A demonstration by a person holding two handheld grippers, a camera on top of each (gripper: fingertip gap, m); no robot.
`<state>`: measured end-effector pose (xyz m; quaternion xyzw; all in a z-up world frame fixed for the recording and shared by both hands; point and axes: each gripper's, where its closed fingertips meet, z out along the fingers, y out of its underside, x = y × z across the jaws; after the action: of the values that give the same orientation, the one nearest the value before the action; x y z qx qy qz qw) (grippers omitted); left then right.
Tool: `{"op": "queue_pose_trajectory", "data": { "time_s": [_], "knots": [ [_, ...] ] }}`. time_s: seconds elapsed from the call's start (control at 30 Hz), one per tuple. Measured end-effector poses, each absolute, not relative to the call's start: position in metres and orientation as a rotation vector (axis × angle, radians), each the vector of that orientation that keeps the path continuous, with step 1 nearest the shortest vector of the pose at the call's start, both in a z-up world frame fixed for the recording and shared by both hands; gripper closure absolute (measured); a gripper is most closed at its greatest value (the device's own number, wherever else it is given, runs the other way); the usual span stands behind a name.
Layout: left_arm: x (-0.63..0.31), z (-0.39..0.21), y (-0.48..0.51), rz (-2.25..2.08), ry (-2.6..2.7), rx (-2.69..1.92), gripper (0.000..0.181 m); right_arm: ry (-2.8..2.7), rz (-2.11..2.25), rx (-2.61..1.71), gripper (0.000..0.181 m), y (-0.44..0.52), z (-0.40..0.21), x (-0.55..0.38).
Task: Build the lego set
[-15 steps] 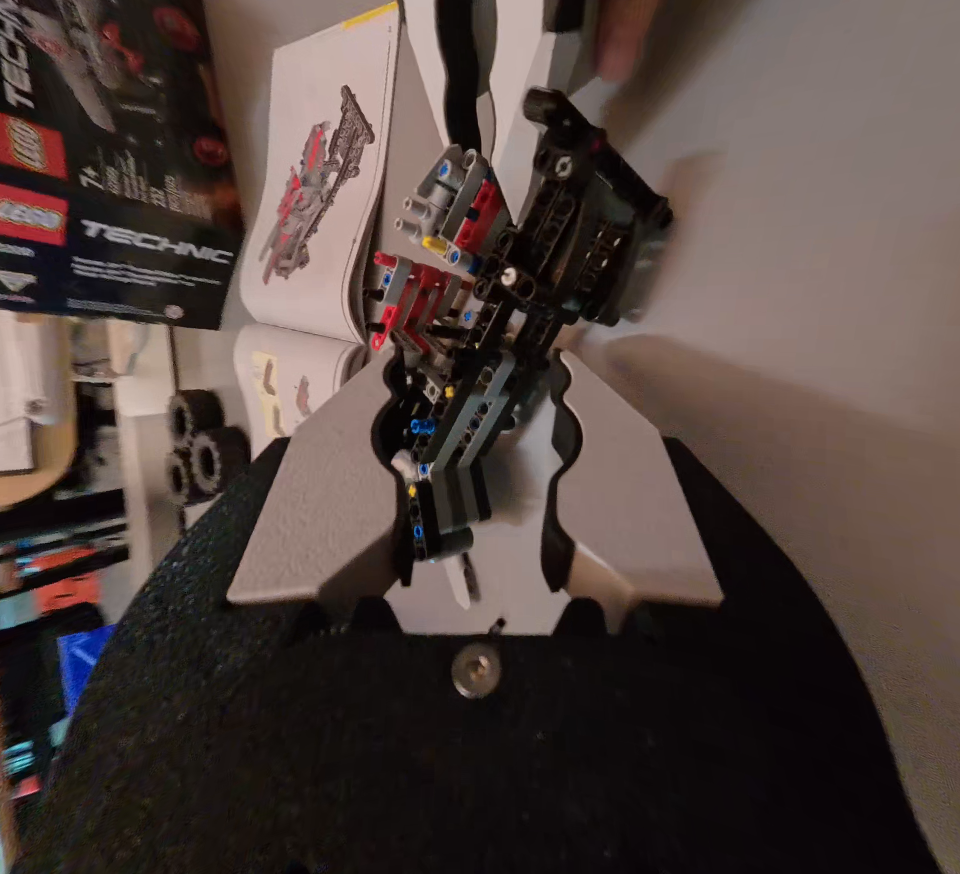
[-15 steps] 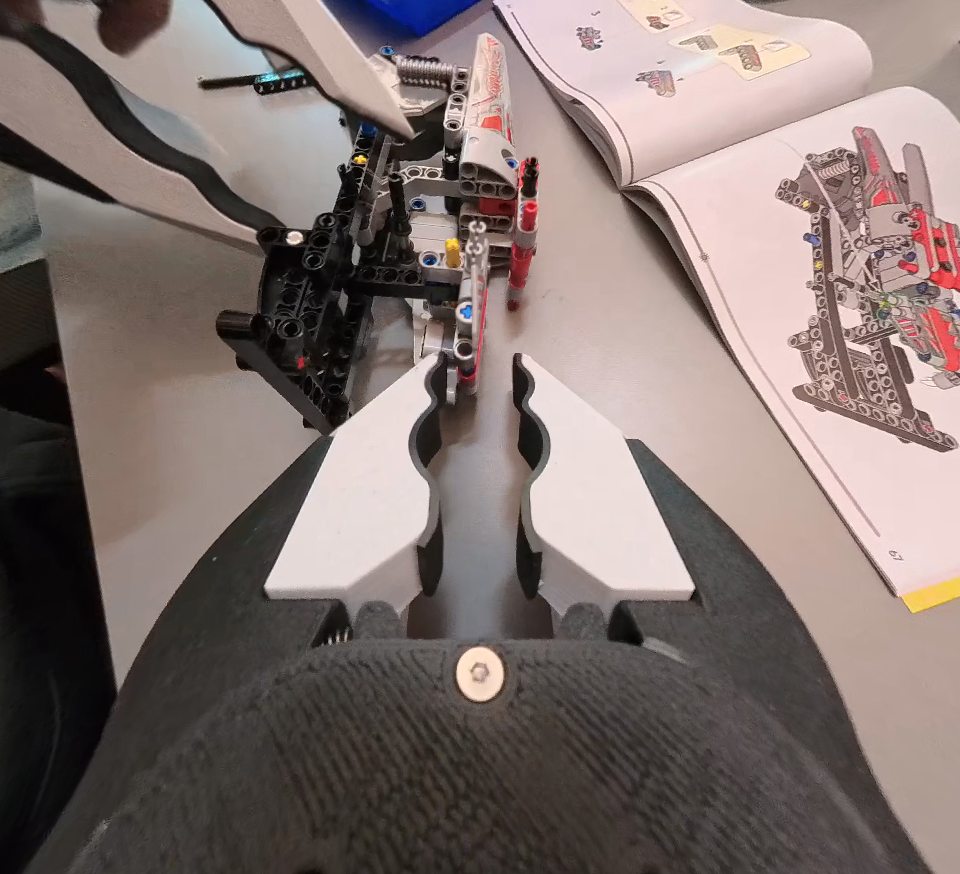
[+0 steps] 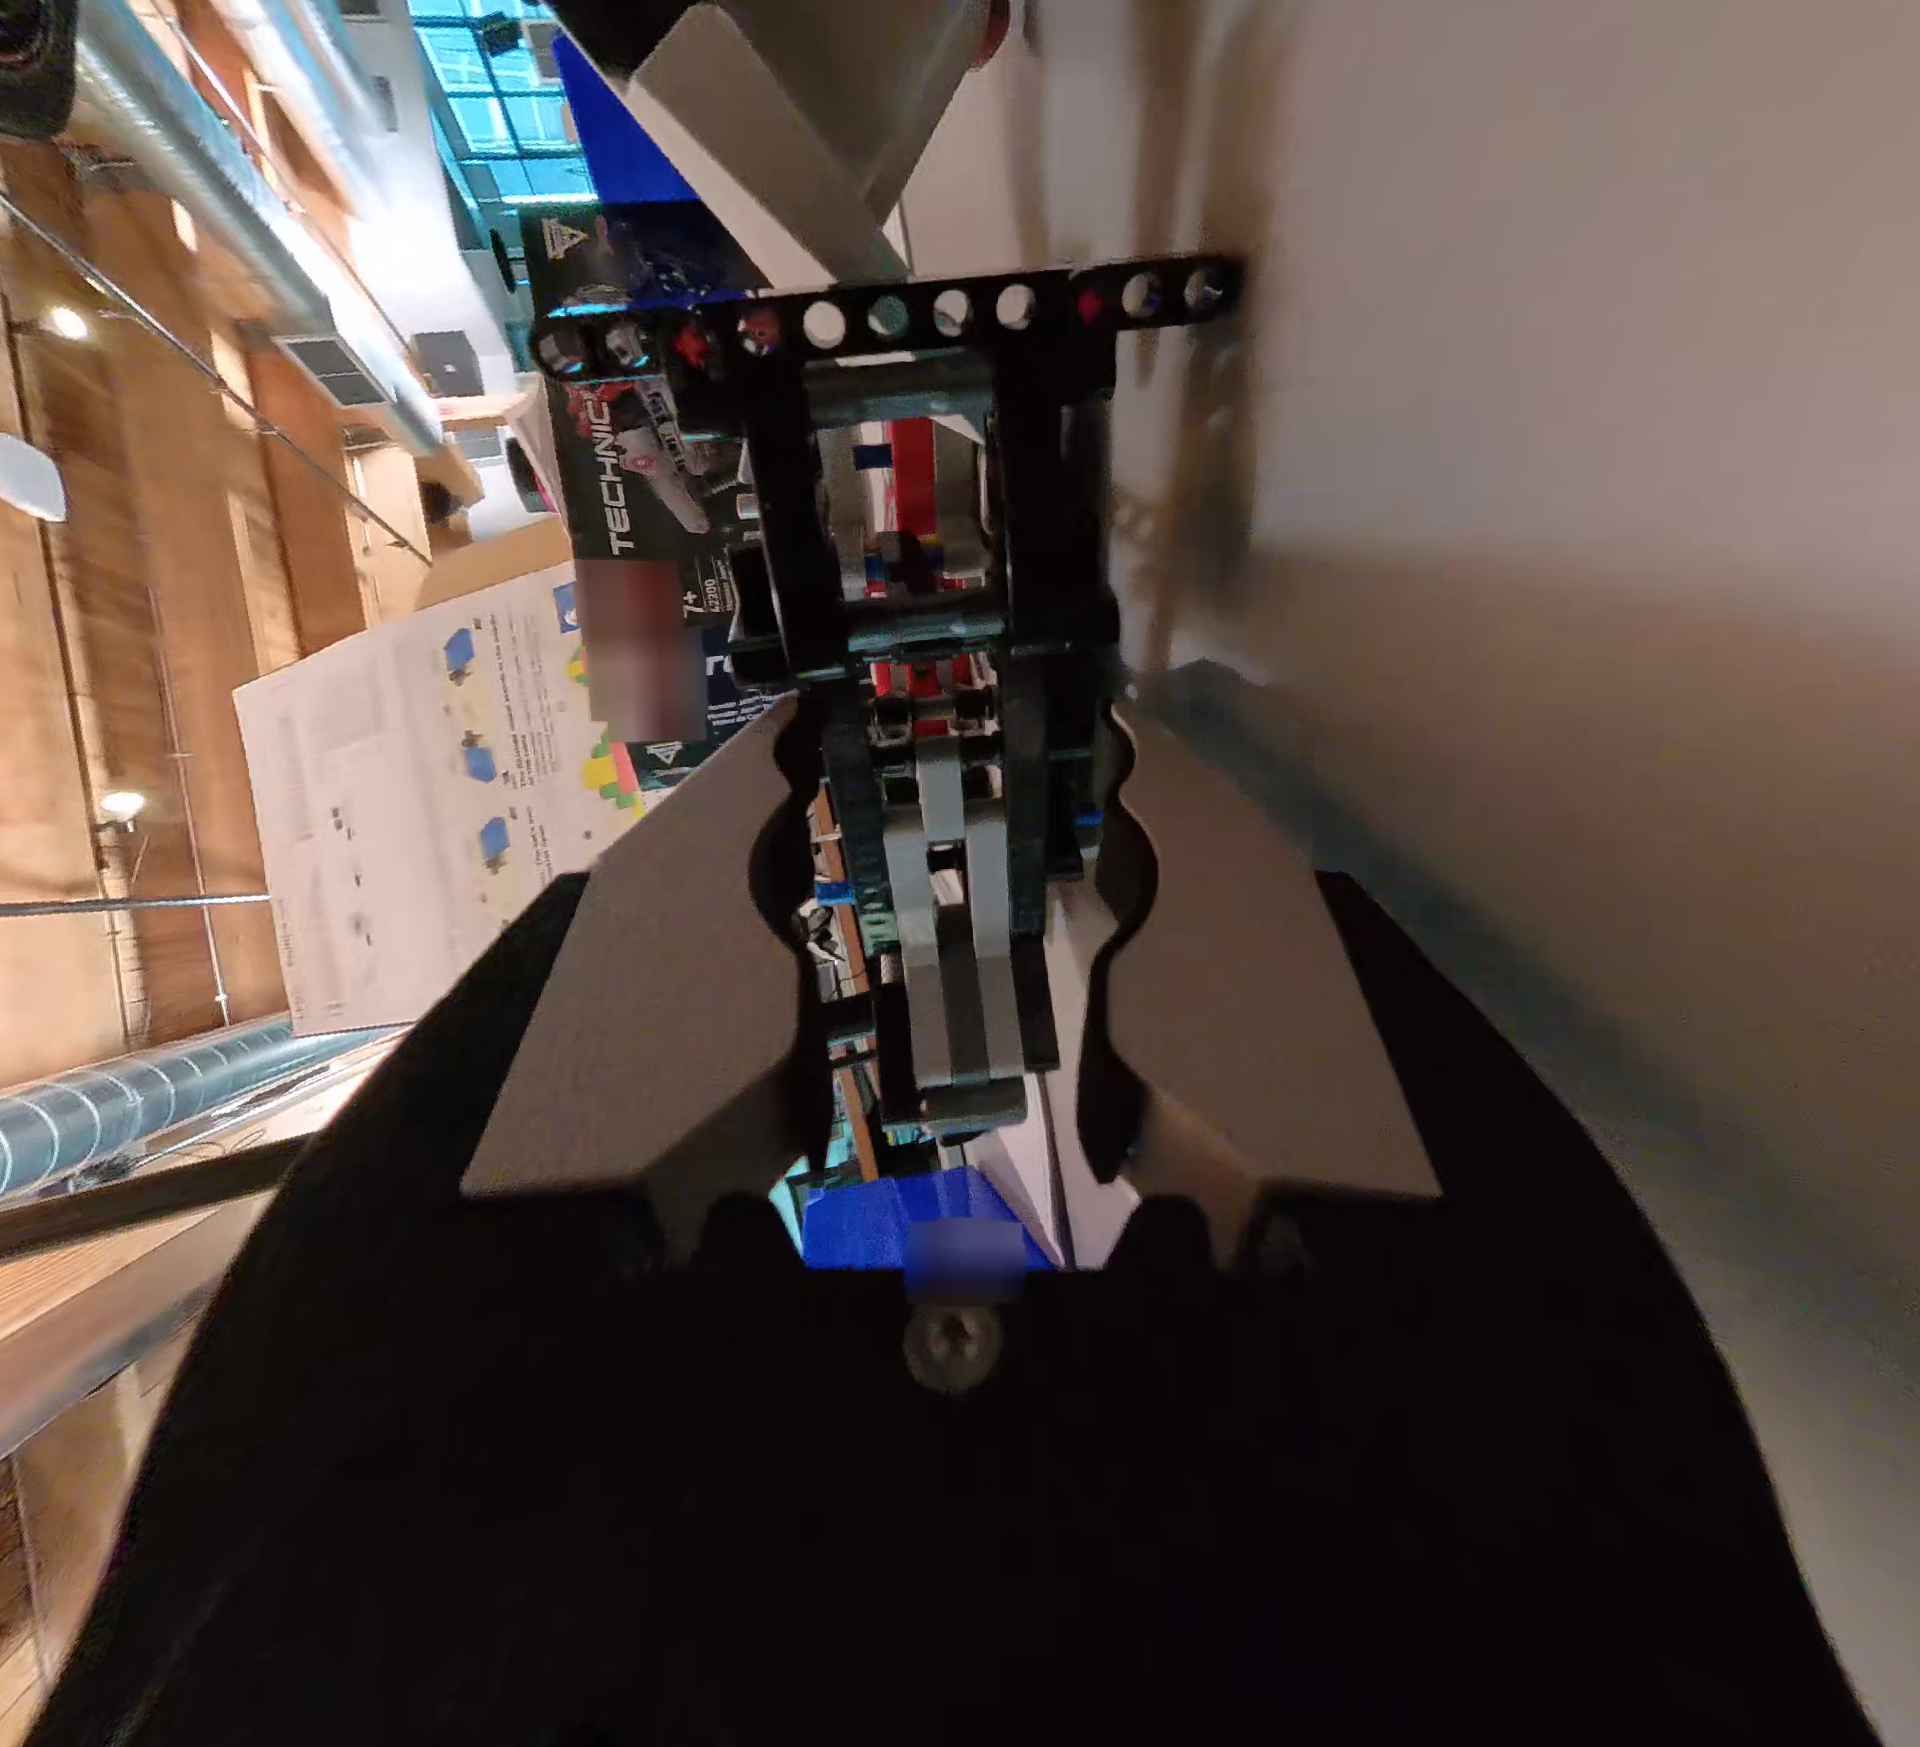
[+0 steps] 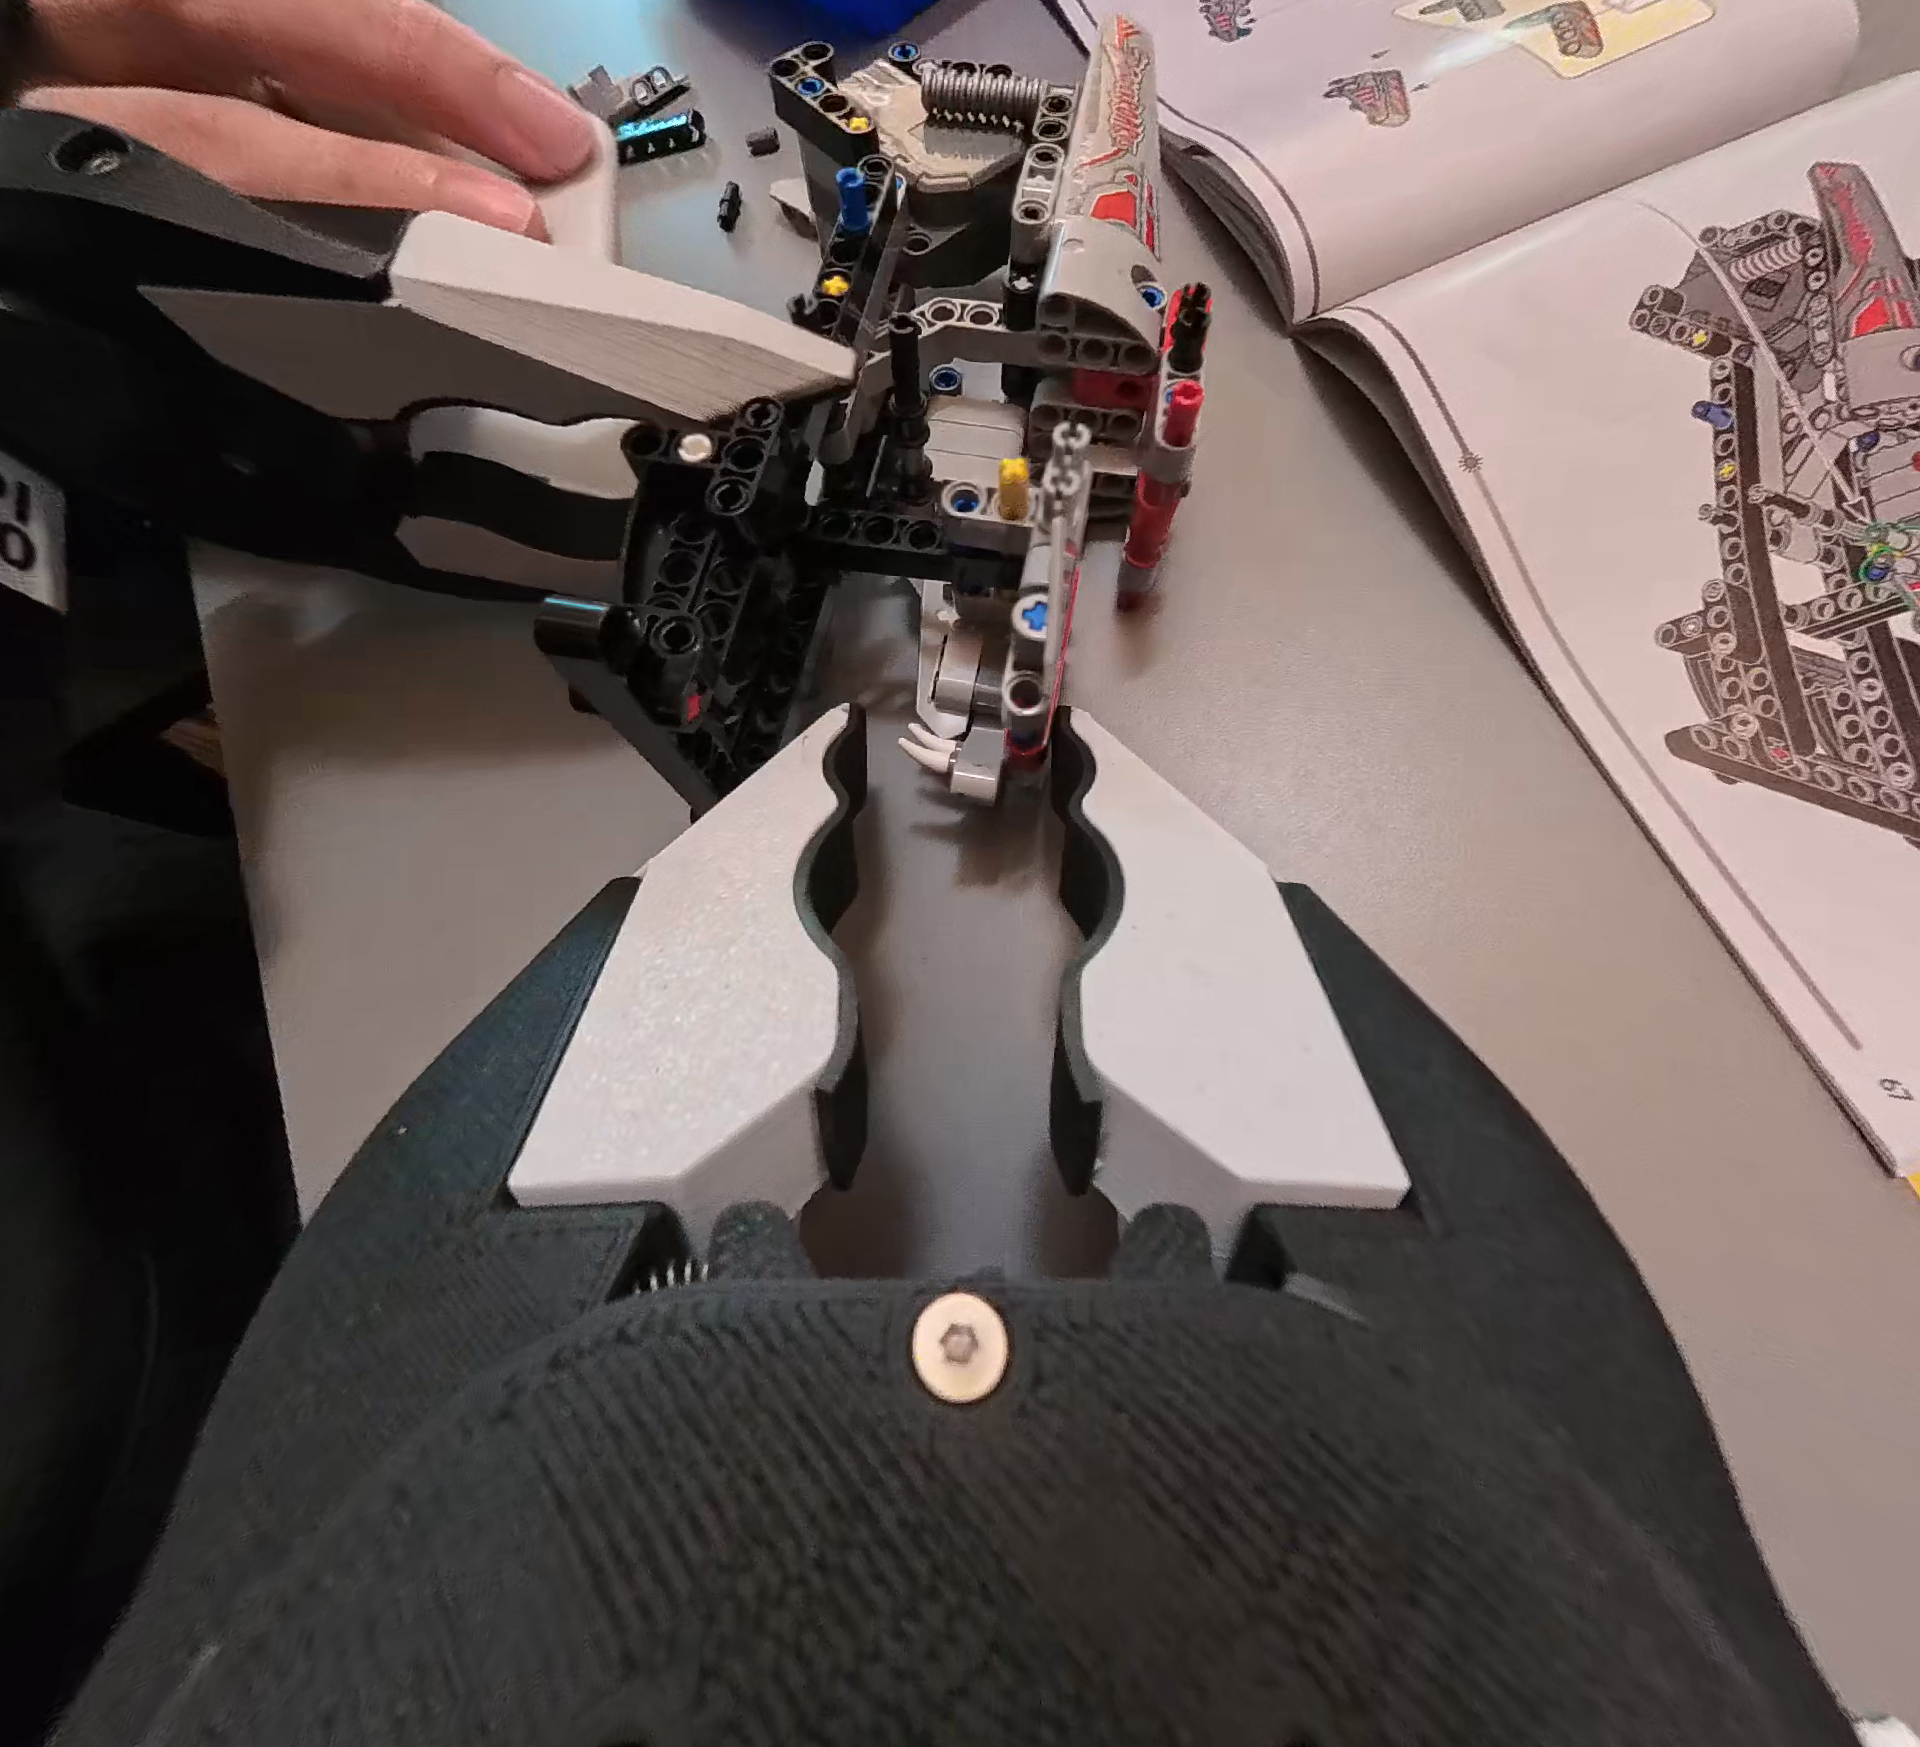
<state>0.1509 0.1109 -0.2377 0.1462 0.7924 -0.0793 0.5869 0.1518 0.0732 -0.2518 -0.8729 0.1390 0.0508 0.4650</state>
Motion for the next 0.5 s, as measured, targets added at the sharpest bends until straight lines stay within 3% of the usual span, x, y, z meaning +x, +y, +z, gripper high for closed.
{"op": "queue_pose_trajectory", "data": {
  "time_s": [0.1,0.43,0.5],
  "knots": [
    [0.153,-0.233,0.107,-0.275,1.846,0.283,0.141,0.335,0.112,-2.144,0.147,0.073,-0.251,0.152],
    [0.136,-0.235,0.108,-0.405,1.769,0.184,0.138,0.405,0.138,-2.048,0.144,0.066,-0.239,0.153],
    [0.135,-0.234,0.109,-0.401,1.769,0.173,0.14,0.346,0.175,-2.042,0.155,0.076,-0.237,0.142]
  ]
}}
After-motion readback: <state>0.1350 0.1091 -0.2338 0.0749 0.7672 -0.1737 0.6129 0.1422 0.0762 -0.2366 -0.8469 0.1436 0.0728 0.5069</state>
